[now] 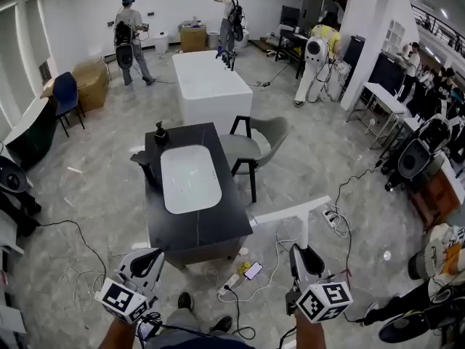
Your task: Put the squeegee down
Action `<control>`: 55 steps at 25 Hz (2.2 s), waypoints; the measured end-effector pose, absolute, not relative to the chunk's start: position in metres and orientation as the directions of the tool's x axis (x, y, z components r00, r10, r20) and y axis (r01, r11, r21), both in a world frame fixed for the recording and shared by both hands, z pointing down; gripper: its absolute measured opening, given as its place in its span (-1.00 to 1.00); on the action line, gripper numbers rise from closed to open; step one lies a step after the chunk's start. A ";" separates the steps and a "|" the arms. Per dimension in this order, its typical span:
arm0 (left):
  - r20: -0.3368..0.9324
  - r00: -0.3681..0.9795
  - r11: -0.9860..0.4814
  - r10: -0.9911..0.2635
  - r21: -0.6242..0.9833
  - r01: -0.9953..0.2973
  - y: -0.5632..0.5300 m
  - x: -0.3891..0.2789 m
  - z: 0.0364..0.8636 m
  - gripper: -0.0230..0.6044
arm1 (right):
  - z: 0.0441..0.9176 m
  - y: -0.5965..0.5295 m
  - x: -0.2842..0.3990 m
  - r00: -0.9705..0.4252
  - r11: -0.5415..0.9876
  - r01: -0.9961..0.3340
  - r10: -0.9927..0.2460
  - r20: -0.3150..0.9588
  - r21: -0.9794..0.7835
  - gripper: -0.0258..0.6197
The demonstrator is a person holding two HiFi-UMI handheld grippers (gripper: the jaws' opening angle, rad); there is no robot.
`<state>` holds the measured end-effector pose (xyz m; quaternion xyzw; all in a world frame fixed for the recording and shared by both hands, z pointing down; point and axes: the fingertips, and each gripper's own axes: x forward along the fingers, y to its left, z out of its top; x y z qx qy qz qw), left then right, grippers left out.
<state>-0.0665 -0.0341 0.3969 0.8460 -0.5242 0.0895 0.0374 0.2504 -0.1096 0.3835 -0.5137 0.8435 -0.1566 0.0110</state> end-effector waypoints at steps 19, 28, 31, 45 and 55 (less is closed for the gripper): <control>0.192 0.571 -0.577 -0.798 0.029 -0.816 -0.202 -0.072 0.436 -0.91 | 0.421 -0.214 0.223 -0.365 0.300 -0.912 -0.905 0.219 -0.280 -0.60; 0.239 0.584 -0.588 -0.776 0.060 -0.806 -0.256 -0.111 0.472 -0.91 | 0.471 -0.283 0.169 -0.369 0.279 -0.909 -0.883 0.288 -0.310 -0.60; 0.260 0.576 -0.579 -0.775 0.073 -0.812 -0.267 -0.124 0.490 -0.91 | 0.493 -0.303 0.157 -0.374 0.269 -0.905 -0.872 0.316 -0.330 -0.60; 0.332 0.554 -0.541 -0.763 0.140 -0.829 -0.317 -0.161 0.564 -0.91 | 0.603 -0.386 0.119 -0.370 0.217 -0.909 -0.811 0.453 -0.355 -0.60; 0.378 0.553 -0.531 -0.742 0.171 -0.830 -0.333 -0.170 0.607 -0.91 | 0.674 -0.421 0.100 -0.361 0.181 -0.916 -0.762 0.537 -0.358 -0.60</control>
